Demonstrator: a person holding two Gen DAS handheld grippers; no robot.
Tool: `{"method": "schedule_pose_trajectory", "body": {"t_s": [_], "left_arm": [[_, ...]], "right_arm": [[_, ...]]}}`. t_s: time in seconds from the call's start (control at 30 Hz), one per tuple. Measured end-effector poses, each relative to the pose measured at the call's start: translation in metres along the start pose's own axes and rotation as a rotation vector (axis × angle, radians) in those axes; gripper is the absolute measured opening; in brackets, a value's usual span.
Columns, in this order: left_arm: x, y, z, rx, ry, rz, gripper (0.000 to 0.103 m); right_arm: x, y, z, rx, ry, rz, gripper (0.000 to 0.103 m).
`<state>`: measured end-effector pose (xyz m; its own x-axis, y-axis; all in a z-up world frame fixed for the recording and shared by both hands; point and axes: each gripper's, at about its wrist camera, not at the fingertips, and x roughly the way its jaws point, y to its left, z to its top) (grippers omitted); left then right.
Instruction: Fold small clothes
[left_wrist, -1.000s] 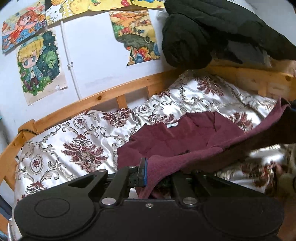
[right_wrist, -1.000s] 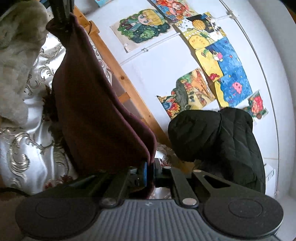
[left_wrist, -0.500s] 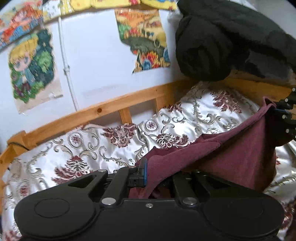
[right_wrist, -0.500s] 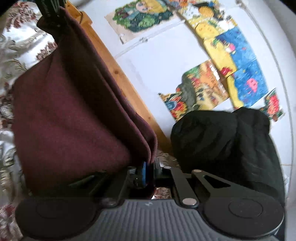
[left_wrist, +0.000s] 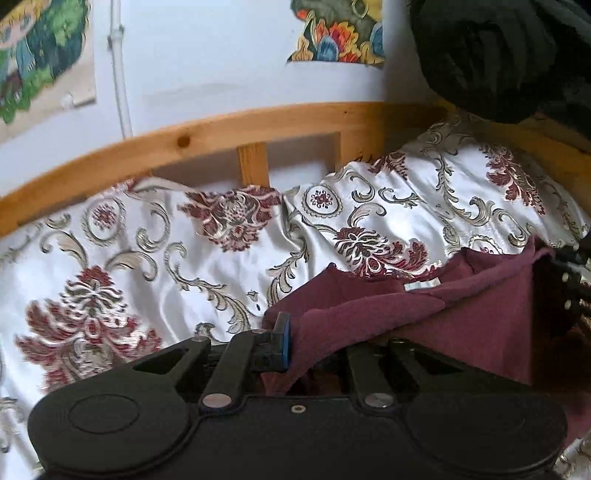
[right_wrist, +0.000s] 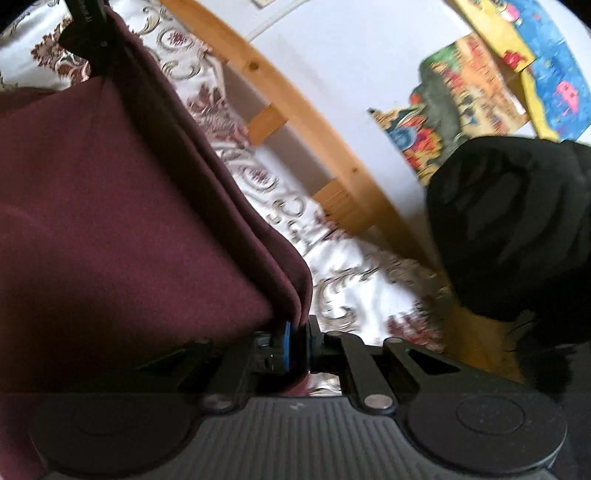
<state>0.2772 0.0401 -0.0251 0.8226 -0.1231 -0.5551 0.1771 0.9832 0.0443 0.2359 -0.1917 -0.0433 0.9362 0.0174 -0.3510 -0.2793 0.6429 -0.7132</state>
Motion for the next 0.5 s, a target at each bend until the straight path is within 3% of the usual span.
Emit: {"method": "schedule_pose_trajectory", "body": {"t_s": [0.13,0.2,0.27,0.33,0.4,0.47,0.5], "left_arm": [[0.021,0.009,-0.007,-0.042,0.043,-0.006,0.024],[0.027,0.019,-0.008,-0.121,0.071,-0.018,0.032],[0.027,0.029,-0.008,-0.203,0.083,-0.031,0.042],[0.024,0.038,-0.009,-0.277,0.074,-0.041,0.062],[0.019,0.045,-0.01,-0.331,0.06,-0.037,0.074],[0.015,0.05,-0.012,-0.362,0.058,-0.035,0.078],[0.012,0.052,-0.013,-0.373,0.061,-0.038,0.08]], "right_arm": [[0.012,0.001,-0.006,0.006,0.018,0.02,0.009],[0.014,0.002,-0.01,0.016,0.028,0.025,0.023],[0.016,0.0,-0.012,0.039,0.029,0.036,0.029],[0.017,-0.004,-0.012,0.065,0.028,0.046,0.033],[0.015,-0.008,-0.012,0.091,0.022,0.048,0.047],[0.007,-0.011,-0.012,0.121,0.01,0.057,0.068],[0.004,-0.014,-0.012,0.141,0.003,0.063,0.073]]}}
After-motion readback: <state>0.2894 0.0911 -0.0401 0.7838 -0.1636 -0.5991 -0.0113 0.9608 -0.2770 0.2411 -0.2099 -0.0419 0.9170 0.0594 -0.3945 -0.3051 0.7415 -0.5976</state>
